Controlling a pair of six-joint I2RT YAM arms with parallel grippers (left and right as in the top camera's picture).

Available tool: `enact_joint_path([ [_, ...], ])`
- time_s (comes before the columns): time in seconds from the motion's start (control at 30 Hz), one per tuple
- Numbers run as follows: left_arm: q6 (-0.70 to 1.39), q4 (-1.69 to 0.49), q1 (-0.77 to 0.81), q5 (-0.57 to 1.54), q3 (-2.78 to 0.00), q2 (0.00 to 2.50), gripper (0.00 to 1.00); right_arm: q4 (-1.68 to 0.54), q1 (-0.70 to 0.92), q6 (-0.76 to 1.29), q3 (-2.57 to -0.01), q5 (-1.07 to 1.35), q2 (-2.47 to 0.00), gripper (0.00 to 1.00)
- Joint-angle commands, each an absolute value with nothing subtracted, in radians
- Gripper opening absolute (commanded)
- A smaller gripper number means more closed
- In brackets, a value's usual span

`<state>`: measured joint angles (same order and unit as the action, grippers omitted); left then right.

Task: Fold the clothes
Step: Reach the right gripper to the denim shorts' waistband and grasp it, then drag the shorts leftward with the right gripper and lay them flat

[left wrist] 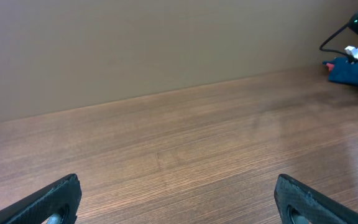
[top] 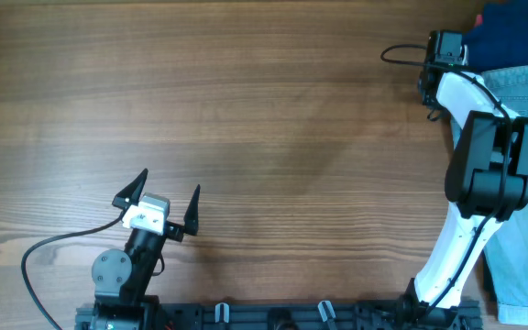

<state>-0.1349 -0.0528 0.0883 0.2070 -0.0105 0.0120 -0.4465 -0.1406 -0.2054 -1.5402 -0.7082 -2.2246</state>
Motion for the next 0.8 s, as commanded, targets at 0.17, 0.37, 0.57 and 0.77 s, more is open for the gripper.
enact_joint_path([
  [0.17,-0.15,-0.057,0.082,0.216,-0.006,0.003,1.0,-0.456,-0.153,-0.107,-1.557,-0.783,-2.216,0.04],
  [0.37,-0.15,-0.057,0.082,0.216,-0.006,0.003,1.0,-0.492,-0.15,-0.027,-1.557,-0.778,-2.002,0.04],
  [0.57,-0.15,-0.057,0.082,0.216,-0.006,0.003,1.0,-0.545,-0.13,0.046,-1.557,-0.764,-1.794,0.04],
  [0.77,-0.15,-0.057,0.082,0.216,-0.006,0.003,1.0,-0.554,0.047,0.053,-1.557,-0.759,-1.731,0.04],
])
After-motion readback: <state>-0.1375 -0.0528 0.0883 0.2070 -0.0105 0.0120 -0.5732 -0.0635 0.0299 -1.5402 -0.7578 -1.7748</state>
